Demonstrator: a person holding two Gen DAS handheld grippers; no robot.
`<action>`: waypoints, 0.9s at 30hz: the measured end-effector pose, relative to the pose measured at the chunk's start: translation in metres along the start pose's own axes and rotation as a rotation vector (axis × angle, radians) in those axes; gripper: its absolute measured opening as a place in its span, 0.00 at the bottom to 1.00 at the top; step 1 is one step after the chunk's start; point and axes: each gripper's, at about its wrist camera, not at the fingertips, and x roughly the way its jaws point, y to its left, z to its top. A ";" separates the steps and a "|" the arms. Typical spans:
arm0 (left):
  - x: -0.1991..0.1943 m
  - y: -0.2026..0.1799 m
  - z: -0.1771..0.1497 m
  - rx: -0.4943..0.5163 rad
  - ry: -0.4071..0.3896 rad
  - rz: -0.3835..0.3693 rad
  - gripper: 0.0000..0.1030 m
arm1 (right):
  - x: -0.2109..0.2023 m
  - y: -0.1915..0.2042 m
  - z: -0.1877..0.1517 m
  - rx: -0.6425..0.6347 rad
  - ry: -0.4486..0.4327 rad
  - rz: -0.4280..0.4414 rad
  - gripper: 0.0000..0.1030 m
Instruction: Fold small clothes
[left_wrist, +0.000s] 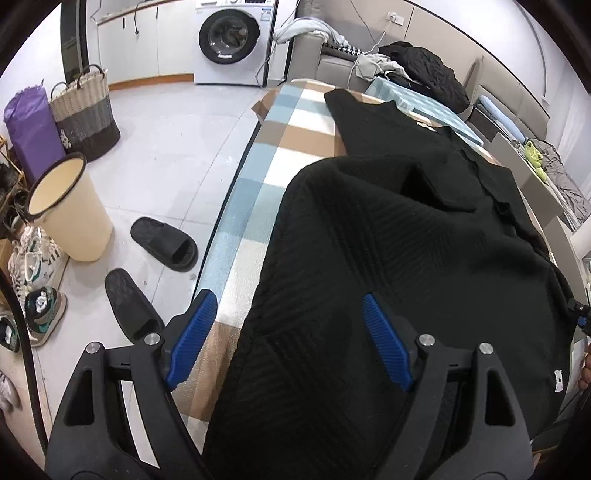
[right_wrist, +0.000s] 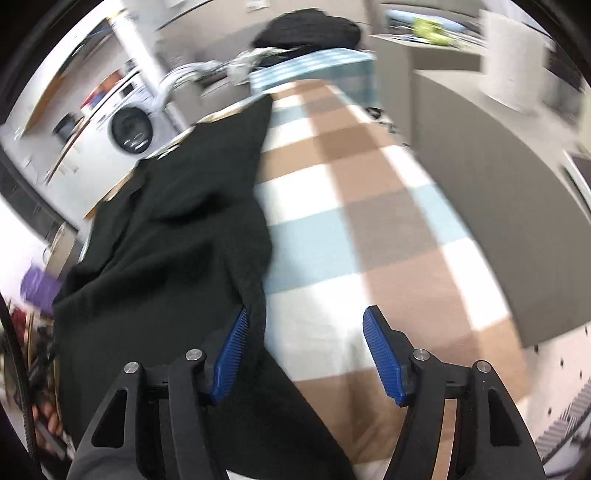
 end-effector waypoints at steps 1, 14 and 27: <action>0.002 0.001 0.000 -0.003 0.007 -0.004 0.77 | -0.002 -0.002 -0.001 -0.001 -0.001 0.021 0.63; 0.009 -0.011 0.003 0.027 -0.005 -0.044 0.05 | 0.004 0.028 -0.031 -0.222 0.046 0.178 0.21; -0.067 -0.028 -0.006 0.051 -0.206 -0.100 0.04 | -0.042 0.000 -0.008 -0.087 -0.243 0.278 0.04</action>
